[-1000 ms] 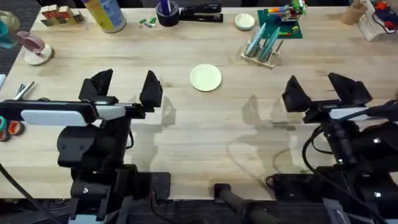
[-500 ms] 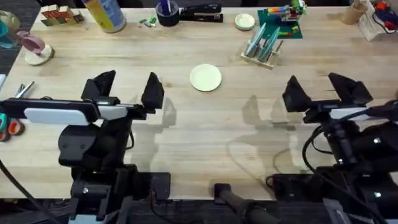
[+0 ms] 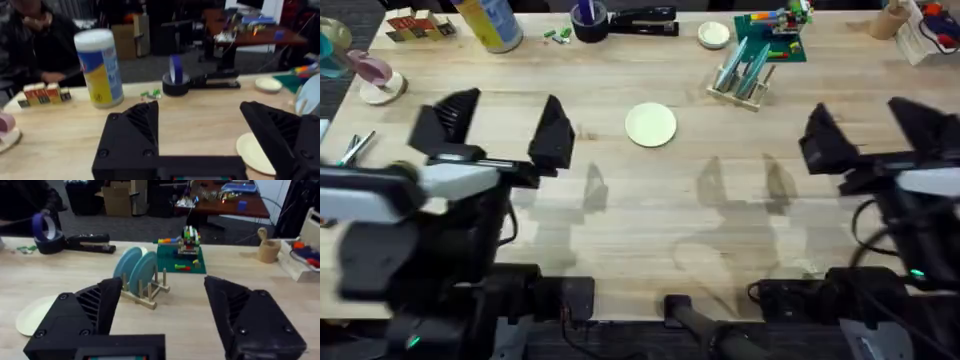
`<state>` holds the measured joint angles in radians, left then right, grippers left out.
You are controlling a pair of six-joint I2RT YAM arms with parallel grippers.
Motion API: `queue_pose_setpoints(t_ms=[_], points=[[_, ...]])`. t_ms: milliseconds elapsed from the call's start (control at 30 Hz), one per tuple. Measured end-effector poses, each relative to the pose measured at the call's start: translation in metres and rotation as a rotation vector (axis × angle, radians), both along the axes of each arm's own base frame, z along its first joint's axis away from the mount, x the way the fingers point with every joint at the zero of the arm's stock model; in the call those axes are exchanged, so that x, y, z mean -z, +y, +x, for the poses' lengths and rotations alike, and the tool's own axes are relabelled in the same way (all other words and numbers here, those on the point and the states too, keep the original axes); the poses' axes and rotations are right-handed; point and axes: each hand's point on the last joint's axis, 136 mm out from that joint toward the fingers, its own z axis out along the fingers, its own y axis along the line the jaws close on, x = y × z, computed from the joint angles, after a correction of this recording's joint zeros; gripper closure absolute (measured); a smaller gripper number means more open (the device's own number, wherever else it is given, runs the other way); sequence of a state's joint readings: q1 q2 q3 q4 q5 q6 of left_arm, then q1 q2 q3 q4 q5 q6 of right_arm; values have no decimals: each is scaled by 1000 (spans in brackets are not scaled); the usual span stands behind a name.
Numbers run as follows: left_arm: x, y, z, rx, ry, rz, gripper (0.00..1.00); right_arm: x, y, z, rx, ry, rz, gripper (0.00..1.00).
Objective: Pick up the plates from the table one by one and place each into a slot on the dish rack.
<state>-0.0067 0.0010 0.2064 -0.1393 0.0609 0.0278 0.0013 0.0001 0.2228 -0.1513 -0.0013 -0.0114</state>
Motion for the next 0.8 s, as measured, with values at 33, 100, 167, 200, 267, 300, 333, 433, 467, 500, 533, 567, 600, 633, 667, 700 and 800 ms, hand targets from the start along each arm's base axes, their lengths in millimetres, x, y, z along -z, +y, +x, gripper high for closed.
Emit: queue_pose_setpoints(t_ms=[33,100,167,200,267,300,333,433,467,500,533,567,600,633,667,700,800], points=[[-9,0,-4,3,-3,1,7,-7,0,-3,0,-3,-1,9],[-24,-1,-12,5,-14,3,8,-22,0,-11,0,-11,-3,9],[-39,-1,-20,7,-20,3,7,-38,0,-19,0,-25,-5,9],[-46,-1,-25,7,-22,3,8,-45,0,-23,0,-29,-5,10],[-60,-1,-34,7,-21,3,8,-61,0,-32,0,-36,-8,10],[-67,-1,-37,8,-17,3,8,-69,0,-36,0,-39,-8,9],[-74,-1,-41,8,-12,3,9,-75,0,-39,0,-34,-9,9],[-89,-2,-47,11,33,4,7,-91,0,-45,0,1,-12,9],[-94,-2,-48,11,53,4,7,-95,0,-46,0,20,-13,9],[-99,-2,-48,11,72,4,8,-98,0,-47,-1,44,-15,10],[-104,-2,-48,13,93,4,7,-103,0,-47,-1,67,-17,9],[-108,-2,-47,14,112,3,7,-106,0,-46,-1,93,-20,9],[-112,-2,-47,14,130,3,7,-108,0,-46,-2,122,-22,9],[-117,-2,-46,15,154,3,7,-110,1,-45,-6,156,-26,10],[-121,-2,-45,15,177,4,7,-112,1,-44,-10,188,-31,11],[-126,-2,-43,15,197,4,7,-114,2,-42,-14,218,-36,9],[-136,-3,-39,18,271,3,7,-120,3,-38,-25,327,-47,10]])
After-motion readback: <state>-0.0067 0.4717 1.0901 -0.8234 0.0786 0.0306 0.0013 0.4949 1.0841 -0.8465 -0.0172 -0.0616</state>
